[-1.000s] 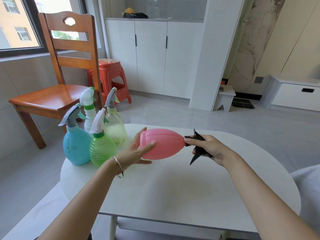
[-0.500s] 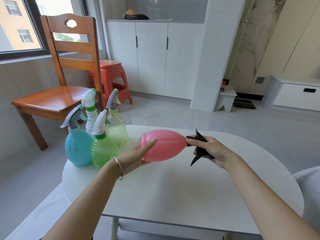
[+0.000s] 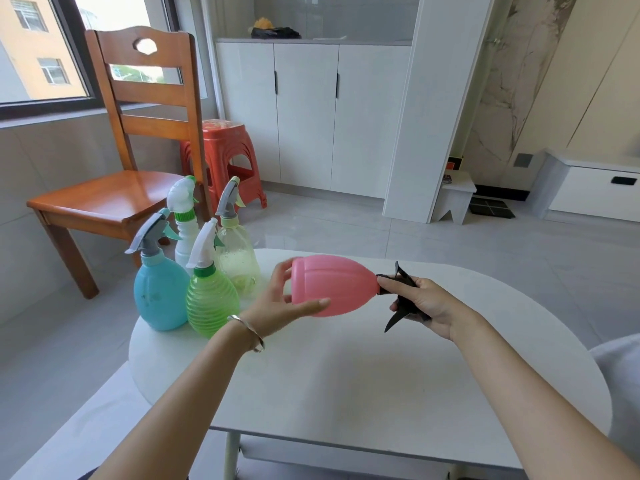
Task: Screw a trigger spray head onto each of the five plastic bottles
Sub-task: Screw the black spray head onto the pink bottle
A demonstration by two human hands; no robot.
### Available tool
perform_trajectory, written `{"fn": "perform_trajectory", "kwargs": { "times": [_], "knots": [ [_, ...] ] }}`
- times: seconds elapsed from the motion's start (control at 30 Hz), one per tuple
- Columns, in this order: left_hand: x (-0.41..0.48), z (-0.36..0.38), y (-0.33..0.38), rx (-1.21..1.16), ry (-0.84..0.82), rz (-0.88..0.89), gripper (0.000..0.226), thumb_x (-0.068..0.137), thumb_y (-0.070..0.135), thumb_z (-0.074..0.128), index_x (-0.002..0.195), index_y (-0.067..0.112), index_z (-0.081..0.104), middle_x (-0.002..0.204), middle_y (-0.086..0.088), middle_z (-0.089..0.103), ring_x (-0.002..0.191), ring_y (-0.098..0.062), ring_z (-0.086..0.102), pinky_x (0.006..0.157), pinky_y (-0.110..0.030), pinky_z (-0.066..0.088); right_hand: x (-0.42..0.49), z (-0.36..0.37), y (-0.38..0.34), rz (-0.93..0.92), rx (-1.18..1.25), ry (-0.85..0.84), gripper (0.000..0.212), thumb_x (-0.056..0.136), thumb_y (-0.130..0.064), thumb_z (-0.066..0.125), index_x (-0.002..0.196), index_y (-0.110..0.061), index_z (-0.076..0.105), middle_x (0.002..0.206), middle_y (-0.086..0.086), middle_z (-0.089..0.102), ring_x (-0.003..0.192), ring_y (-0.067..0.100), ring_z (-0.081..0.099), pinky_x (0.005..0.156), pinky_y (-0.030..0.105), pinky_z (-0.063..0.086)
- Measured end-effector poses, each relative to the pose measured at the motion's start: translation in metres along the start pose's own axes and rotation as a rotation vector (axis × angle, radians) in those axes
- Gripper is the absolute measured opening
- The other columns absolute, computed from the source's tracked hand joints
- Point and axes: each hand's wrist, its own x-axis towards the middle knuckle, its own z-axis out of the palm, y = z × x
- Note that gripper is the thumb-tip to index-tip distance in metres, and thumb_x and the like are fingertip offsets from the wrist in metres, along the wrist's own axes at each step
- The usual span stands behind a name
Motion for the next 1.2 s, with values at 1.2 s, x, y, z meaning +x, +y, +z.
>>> {"fn": "perform_trajectory", "kwargs": {
  "times": [1.2],
  "knots": [
    [-0.016,-0.004,0.015,-0.109,0.115,0.131,0.070,0.048,0.048,0.078,0.111,0.035,0.050,0.110,0.001,0.060,0.079,-0.002,0.068,0.062,-0.024,0.056,0.003,0.005,-0.007,-0.142,0.055,-0.082,0.043,0.061,-0.033,0.075,0.098,-0.010,0.071,0.088,0.003,0.070,0.051,0.012,0.053,0.067,0.027,0.049]
  ]
}}
